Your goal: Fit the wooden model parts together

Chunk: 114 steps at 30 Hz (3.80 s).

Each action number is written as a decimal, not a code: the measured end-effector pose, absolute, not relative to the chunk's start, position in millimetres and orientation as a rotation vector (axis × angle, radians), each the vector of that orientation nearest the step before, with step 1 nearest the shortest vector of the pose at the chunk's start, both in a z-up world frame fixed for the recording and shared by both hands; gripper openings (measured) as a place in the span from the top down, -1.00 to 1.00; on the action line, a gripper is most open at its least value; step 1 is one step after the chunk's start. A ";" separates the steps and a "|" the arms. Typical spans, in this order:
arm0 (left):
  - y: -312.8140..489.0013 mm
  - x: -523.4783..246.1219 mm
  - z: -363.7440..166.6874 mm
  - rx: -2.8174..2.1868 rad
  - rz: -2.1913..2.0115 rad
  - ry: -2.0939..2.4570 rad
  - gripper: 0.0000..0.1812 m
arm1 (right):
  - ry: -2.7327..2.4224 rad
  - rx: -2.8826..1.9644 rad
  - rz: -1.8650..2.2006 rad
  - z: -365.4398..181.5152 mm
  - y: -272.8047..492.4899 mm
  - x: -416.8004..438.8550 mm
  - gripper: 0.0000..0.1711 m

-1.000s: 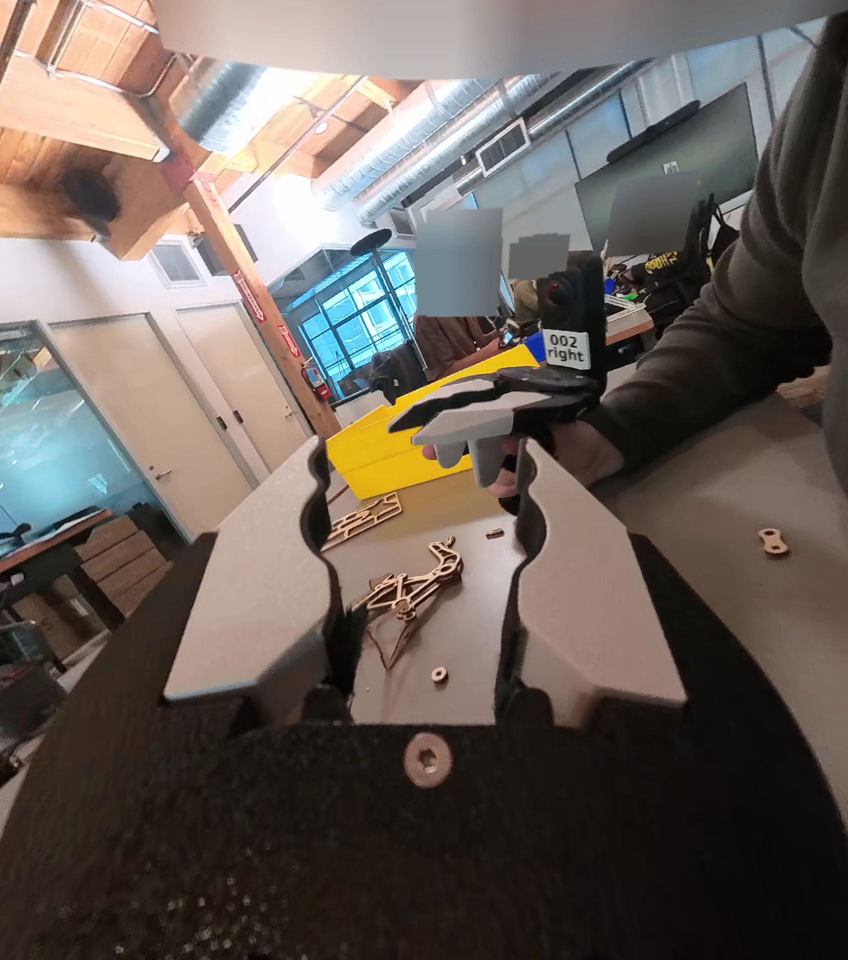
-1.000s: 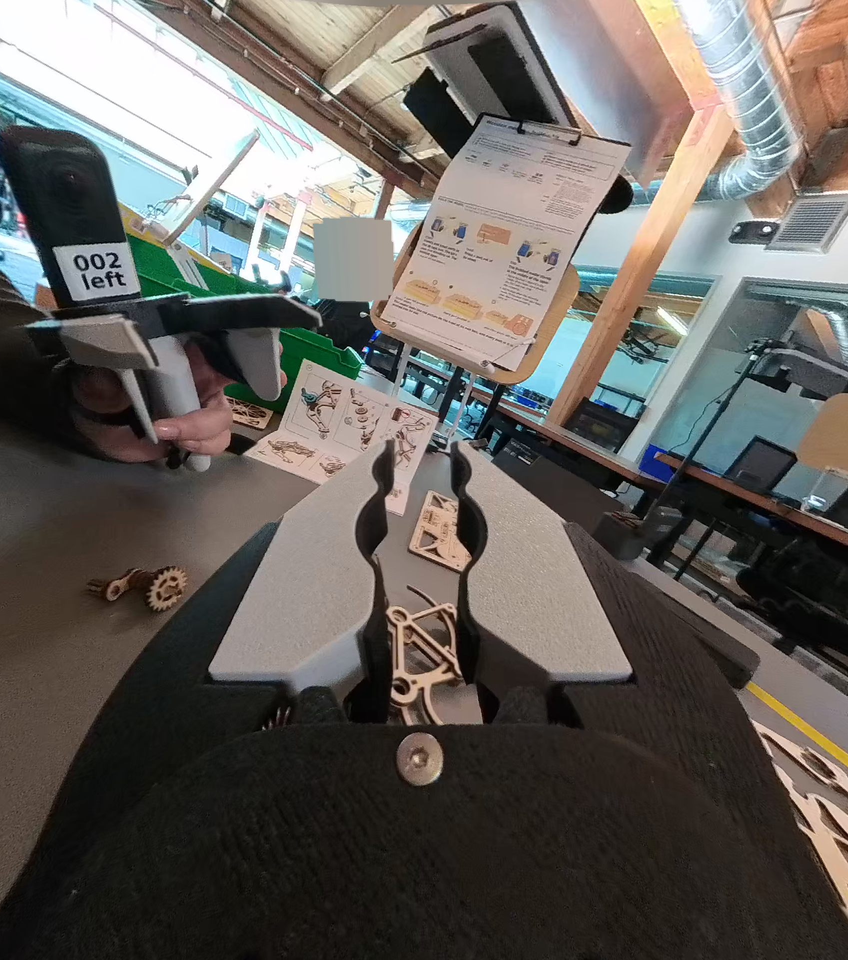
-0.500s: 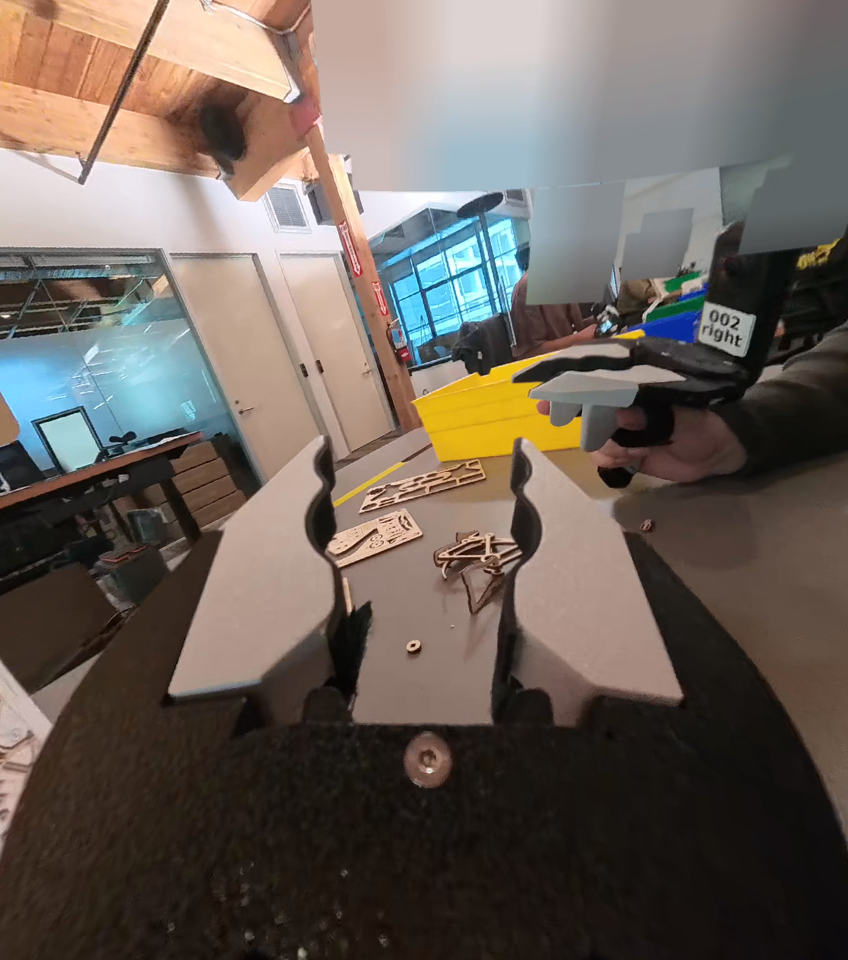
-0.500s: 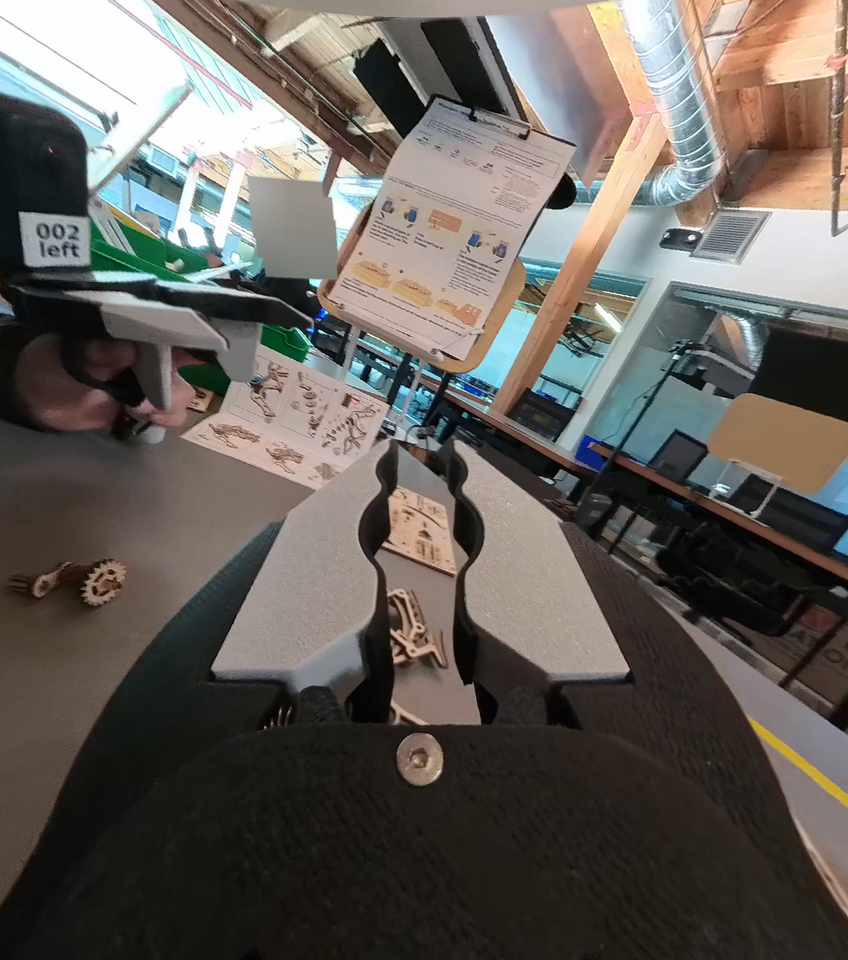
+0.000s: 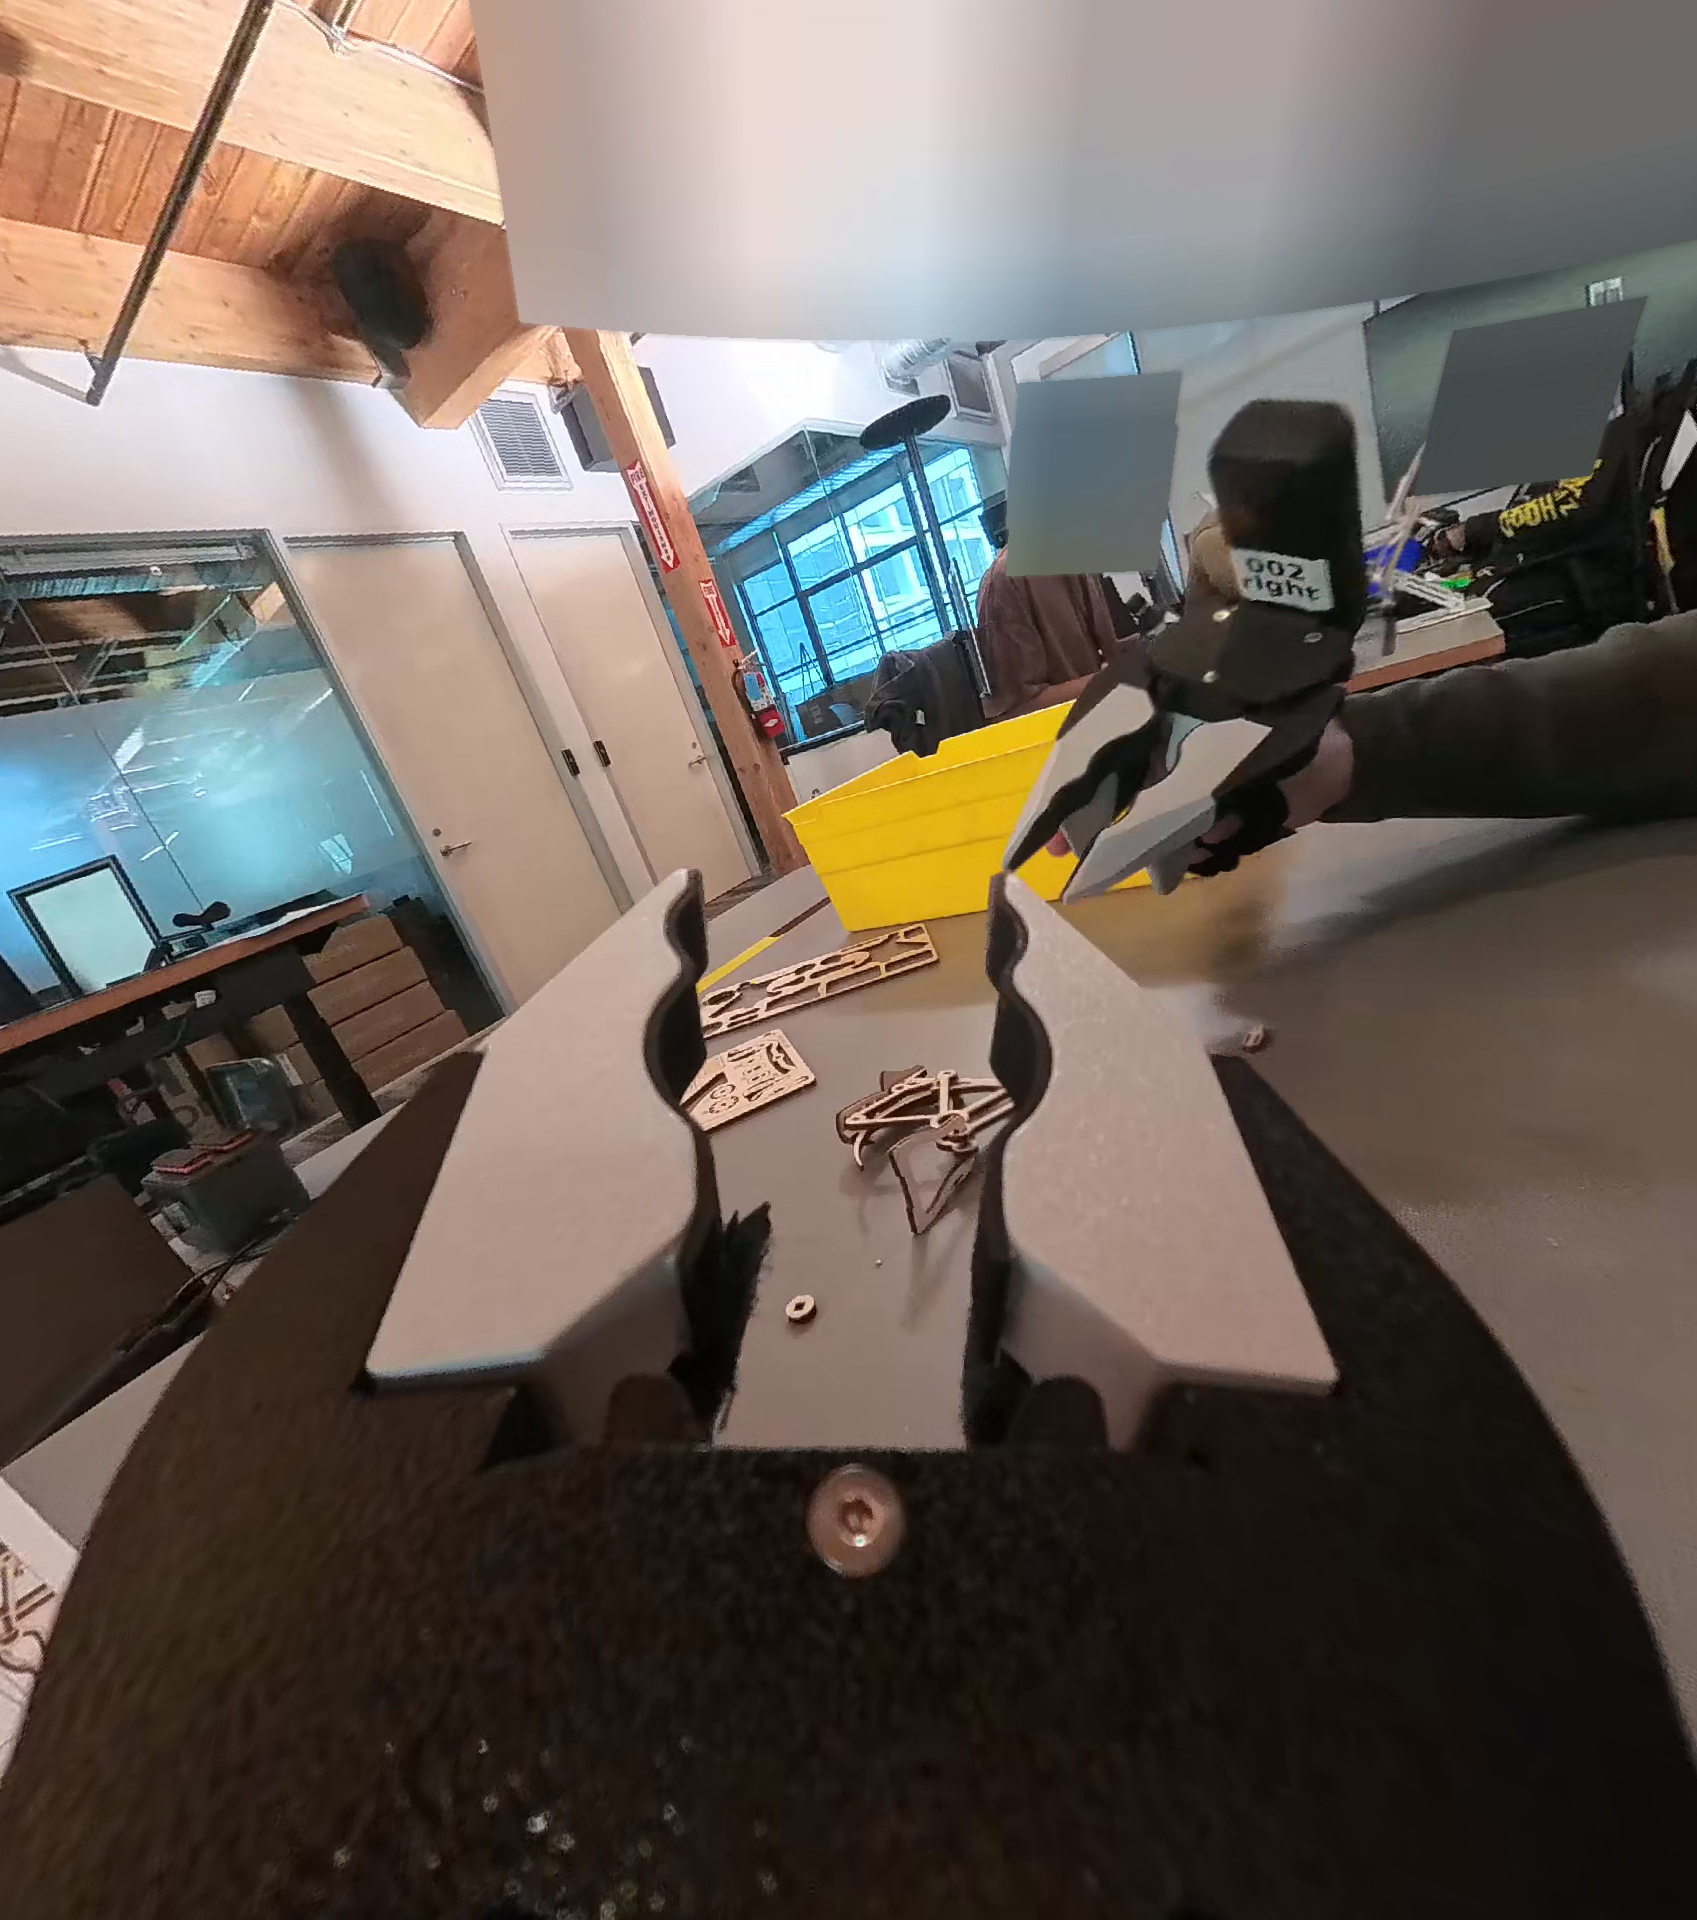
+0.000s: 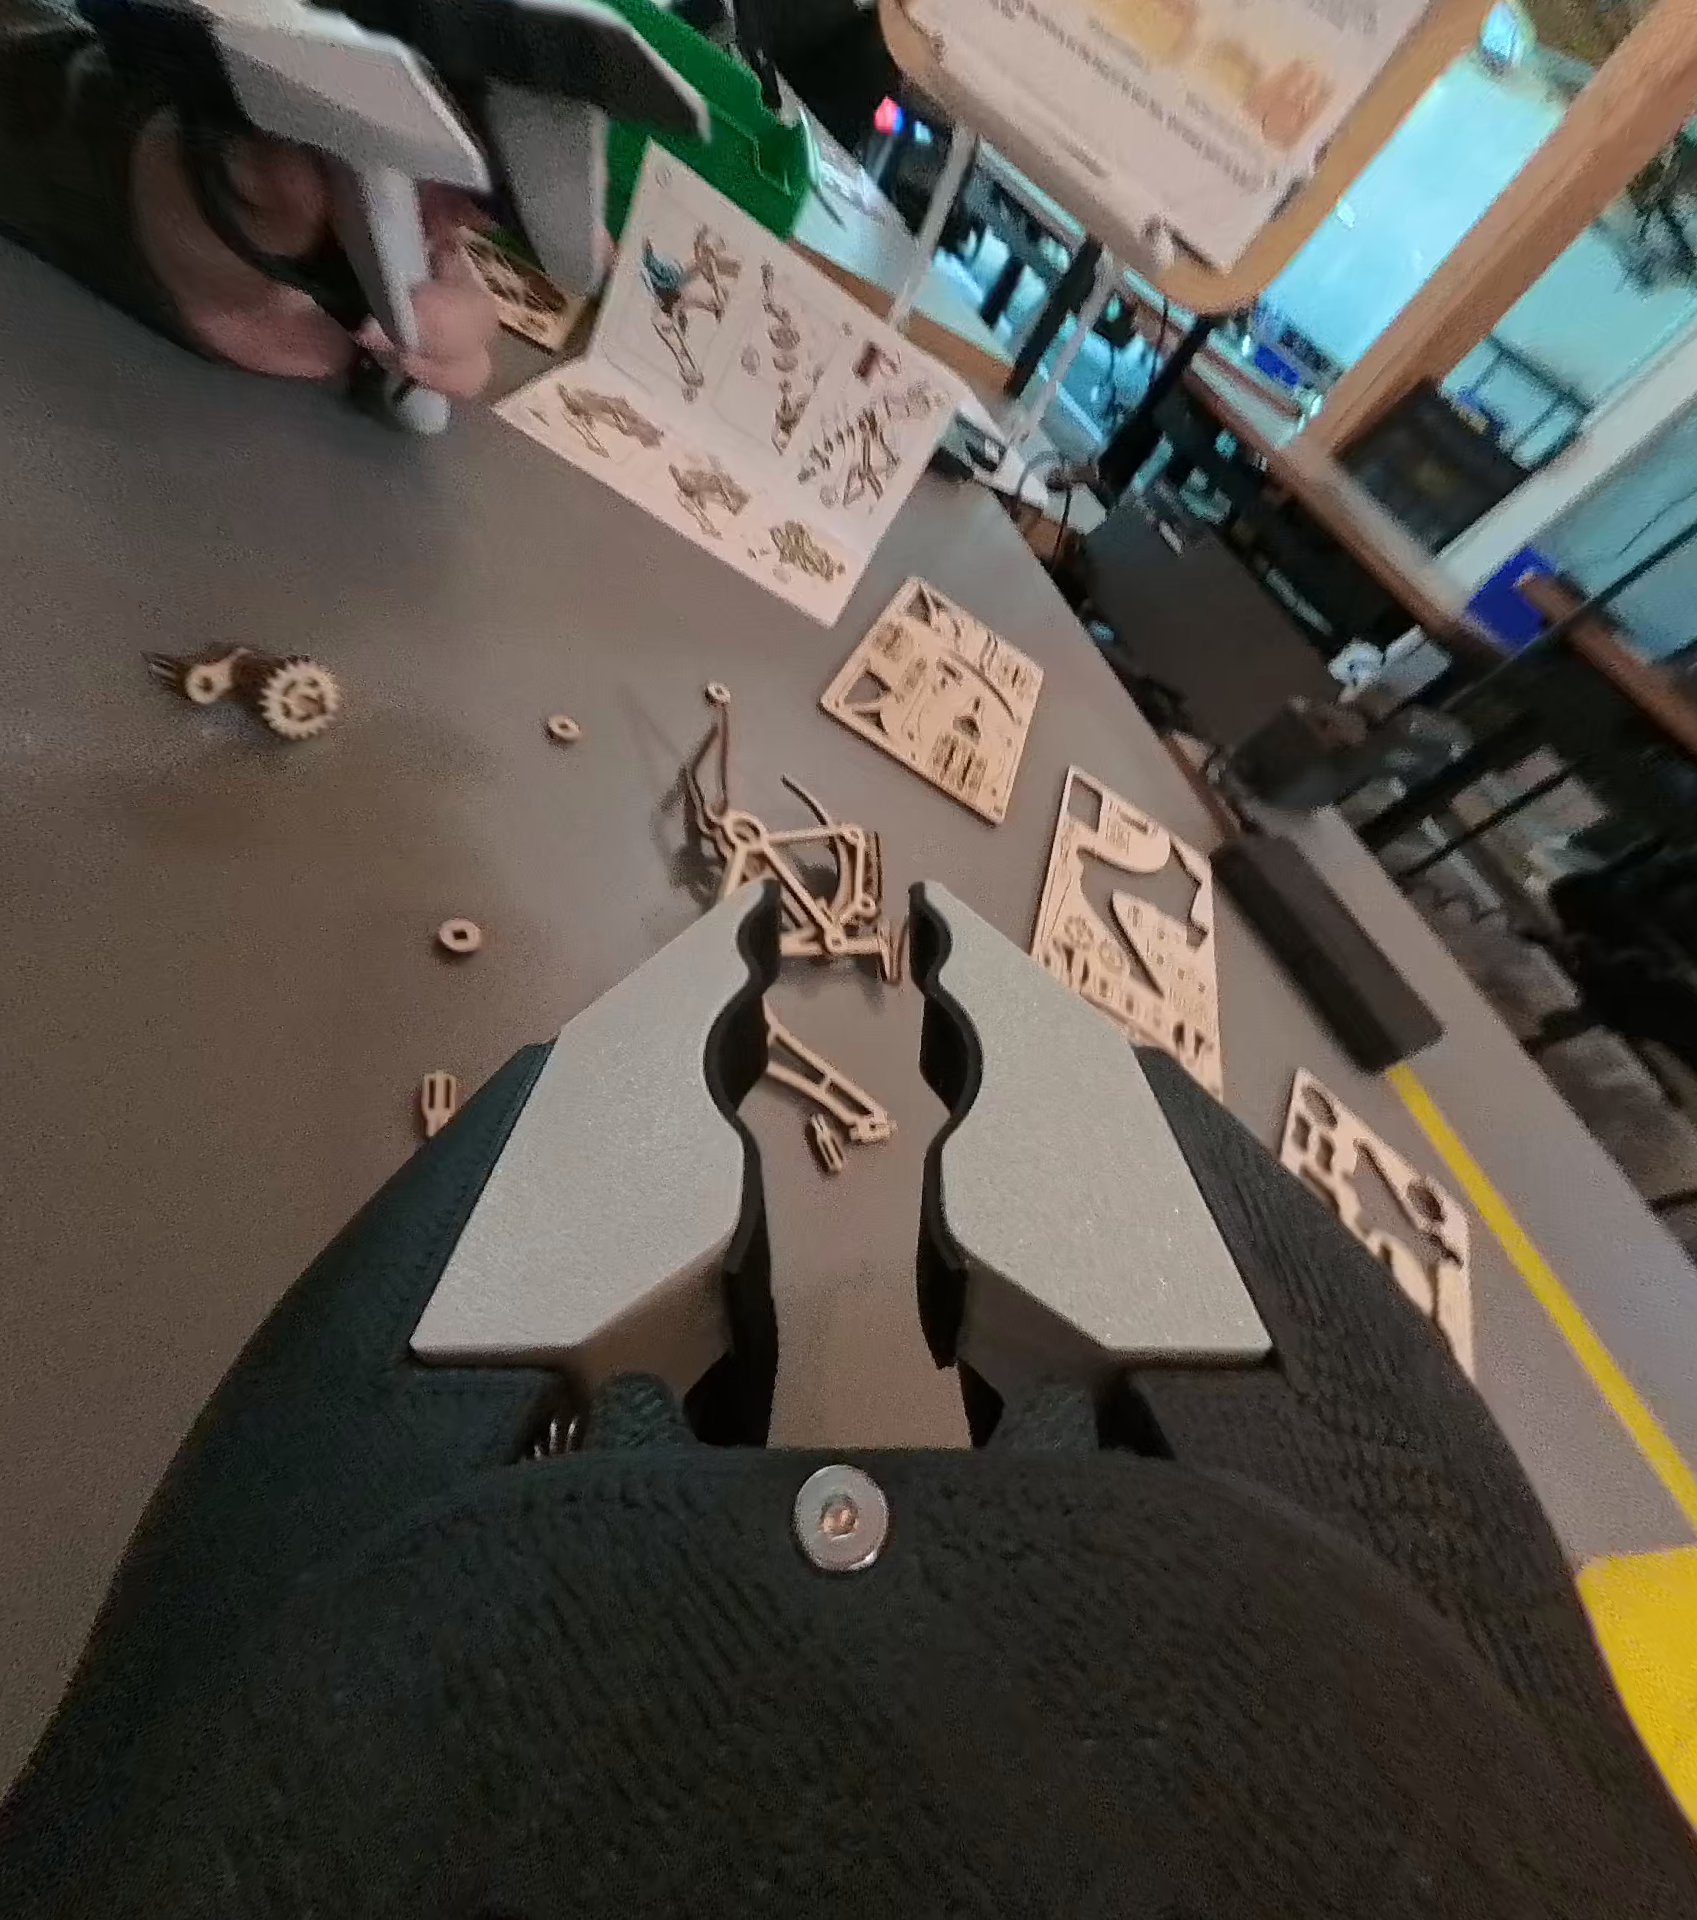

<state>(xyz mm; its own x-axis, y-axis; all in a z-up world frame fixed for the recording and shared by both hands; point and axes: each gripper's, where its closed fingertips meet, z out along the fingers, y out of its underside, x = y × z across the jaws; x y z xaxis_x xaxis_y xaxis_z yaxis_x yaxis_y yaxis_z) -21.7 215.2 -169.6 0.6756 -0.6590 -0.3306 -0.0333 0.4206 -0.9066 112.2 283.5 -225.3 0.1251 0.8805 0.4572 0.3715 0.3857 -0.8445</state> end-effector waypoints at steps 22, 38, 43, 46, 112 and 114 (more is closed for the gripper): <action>210.8 -14.9 -168.9 -1.058 -0.463 0.779 0.53 | -2.393 -1.086 1.005 -288.9 94.3 110.5 0.78; 211.8 -13.5 -169.3 -1.063 -0.477 0.780 0.56 | -2.148 -1.230 0.674 -291.2 158.4 93.5 0.99; 212.1 -13.8 -169.7 -1.068 -0.486 0.777 0.57 | -2.036 -1.326 0.893 -284.4 167.6 91.3 0.80; 211.1 -11.8 -170.4 -1.066 -0.483 0.788 0.57 | -2.119 -1.203 0.974 -282.5 145.0 93.3 0.66; 204.1 -1.4 -185.5 -1.124 -0.575 0.880 1.00 | -1.143 -0.873 0.544 -191.9 249.7 73.6 0.96; 204.2 -1.3 -185.7 -1.124 -0.575 0.881 1.00 | -1.149 -0.874 0.545 -192.8 249.3 73.0 0.96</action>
<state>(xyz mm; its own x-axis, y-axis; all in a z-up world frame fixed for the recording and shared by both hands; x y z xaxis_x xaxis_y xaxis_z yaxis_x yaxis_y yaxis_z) -1.3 204.2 -185.7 0.5481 -0.7778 -0.3077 -0.0314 0.3485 -0.9368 73.0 249.3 -192.8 0.3398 0.7629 0.5500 0.0570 0.5670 -0.8217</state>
